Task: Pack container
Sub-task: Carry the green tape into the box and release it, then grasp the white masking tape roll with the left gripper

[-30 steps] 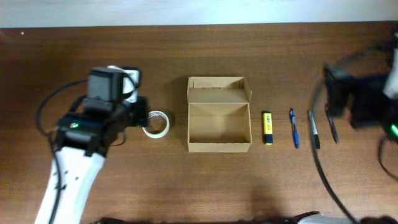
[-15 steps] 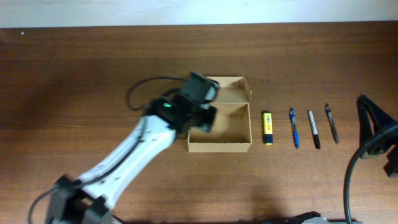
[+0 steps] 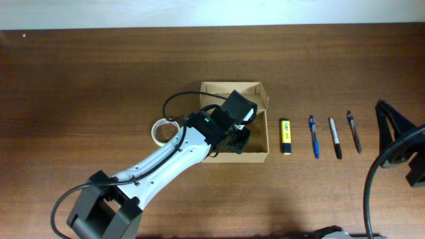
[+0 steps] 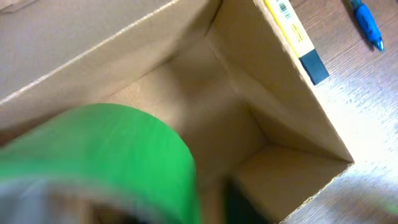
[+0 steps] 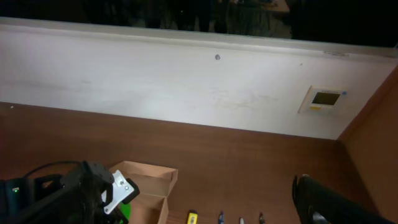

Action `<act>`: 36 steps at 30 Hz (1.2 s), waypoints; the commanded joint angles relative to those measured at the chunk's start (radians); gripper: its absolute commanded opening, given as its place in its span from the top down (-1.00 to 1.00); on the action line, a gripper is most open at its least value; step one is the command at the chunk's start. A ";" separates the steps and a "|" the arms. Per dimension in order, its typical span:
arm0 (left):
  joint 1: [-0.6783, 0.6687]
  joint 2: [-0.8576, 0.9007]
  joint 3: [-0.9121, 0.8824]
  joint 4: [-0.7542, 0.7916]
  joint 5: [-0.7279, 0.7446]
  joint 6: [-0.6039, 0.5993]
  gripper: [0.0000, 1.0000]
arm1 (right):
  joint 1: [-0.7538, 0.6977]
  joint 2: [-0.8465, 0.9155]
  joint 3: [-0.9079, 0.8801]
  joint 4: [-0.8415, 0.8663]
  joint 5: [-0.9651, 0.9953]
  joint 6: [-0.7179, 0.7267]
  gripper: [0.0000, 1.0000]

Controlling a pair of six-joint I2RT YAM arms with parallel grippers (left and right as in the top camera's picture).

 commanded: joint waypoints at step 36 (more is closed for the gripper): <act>0.373 -0.014 0.112 -0.325 -0.119 -0.109 -0.03 | 0.003 0.003 -0.076 -0.006 -0.032 0.012 -0.98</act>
